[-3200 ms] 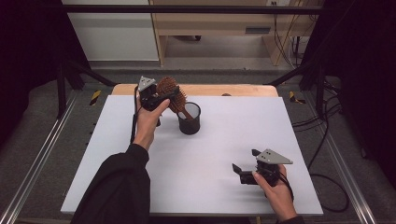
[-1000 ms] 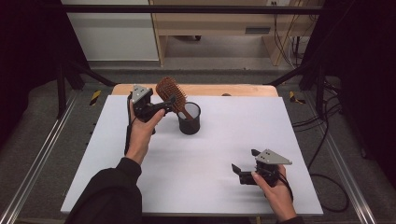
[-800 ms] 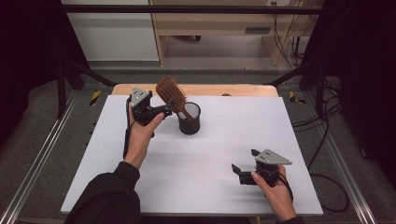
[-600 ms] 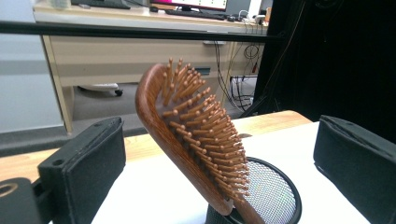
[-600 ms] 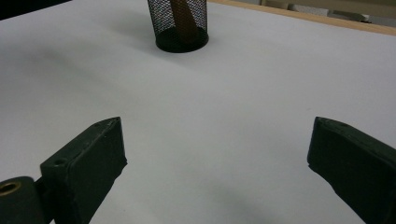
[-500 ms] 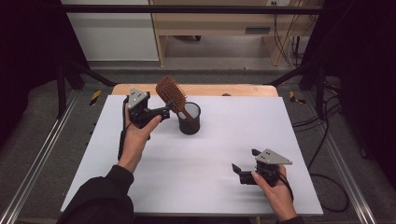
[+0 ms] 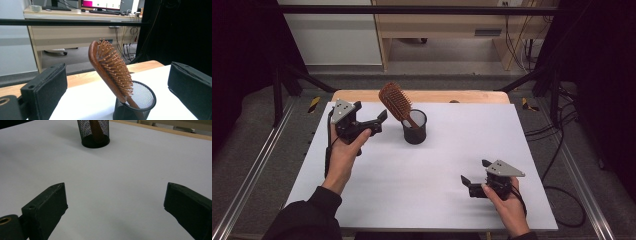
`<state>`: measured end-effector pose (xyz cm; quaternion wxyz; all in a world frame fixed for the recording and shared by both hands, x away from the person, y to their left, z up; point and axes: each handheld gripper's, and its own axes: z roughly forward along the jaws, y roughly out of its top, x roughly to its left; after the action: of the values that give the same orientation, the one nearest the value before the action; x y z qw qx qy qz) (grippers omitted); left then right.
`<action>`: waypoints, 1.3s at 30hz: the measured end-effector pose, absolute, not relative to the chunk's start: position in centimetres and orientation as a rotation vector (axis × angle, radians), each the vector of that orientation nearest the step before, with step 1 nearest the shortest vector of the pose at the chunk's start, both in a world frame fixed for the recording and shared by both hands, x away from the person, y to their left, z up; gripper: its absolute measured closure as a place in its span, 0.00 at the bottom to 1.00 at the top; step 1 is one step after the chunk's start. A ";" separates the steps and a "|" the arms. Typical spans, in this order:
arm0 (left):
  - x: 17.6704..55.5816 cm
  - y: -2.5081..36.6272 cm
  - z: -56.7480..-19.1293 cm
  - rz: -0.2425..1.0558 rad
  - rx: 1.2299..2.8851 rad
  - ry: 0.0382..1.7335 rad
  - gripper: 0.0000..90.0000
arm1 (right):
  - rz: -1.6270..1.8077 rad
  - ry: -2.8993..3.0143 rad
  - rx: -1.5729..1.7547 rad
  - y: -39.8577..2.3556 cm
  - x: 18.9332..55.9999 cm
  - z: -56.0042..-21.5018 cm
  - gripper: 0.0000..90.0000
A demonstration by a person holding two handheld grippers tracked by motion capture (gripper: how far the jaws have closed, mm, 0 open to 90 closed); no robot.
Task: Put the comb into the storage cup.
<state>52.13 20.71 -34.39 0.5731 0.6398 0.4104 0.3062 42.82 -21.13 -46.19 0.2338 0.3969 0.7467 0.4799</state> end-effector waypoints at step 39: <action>47.1 27.9 -37.5 0.764 1.433 1.009 0.02 | 1.317 2.010 1.079 -21.7 42.7 -46.0 0.07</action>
<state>47.11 27.93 -37.48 0.5767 0.6124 0.4312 0.3262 42.73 -21.66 -46.02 0.2511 0.3965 0.7386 0.4839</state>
